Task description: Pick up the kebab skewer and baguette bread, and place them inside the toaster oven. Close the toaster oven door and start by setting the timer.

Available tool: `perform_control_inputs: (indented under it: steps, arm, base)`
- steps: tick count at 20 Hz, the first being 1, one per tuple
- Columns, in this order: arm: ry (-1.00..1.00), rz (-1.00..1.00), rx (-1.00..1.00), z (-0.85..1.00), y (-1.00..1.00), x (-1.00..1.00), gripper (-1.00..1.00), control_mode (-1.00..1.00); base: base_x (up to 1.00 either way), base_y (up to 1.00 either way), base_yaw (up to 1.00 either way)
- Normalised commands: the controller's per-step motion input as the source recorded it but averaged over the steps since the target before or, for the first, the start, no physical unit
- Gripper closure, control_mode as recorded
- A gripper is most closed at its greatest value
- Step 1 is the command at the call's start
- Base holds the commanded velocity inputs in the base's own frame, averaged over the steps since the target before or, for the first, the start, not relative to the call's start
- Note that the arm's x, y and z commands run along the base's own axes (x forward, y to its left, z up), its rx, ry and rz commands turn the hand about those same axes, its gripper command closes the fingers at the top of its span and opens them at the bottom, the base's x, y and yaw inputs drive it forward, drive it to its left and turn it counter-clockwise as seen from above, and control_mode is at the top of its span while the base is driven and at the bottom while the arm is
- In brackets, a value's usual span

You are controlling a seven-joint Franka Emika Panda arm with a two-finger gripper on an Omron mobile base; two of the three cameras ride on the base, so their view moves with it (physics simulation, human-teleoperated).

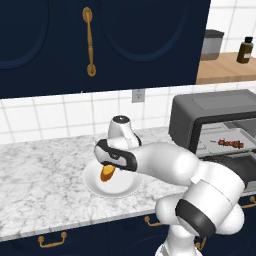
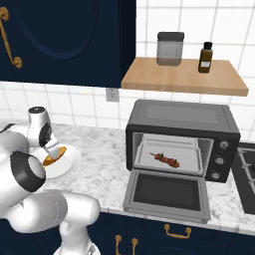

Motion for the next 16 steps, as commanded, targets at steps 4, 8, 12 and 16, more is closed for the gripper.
perform_control_inputs:
  steps: [4,8,12,16]
  arm:
    - [-0.04,0.0,0.0,-0.21,0.0,0.4,-1.0,-1.0]
    - [0.0,0.0,0.0,-0.24,0.0,0.38,-1.0,-1.0]
    - [0.0,0.0,0.0,-0.27,0.04,0.29,-1.0,-1.0]
    - [0.0,0.0,0.0,-0.26,0.08,0.12,-1.0,-1.0]
  base:
    - [0.0,0.0,0.0]
    - [0.0,0.0,0.0]
    - [0.0,0.0,0.0]
    - [0.0,0.0,0.0]
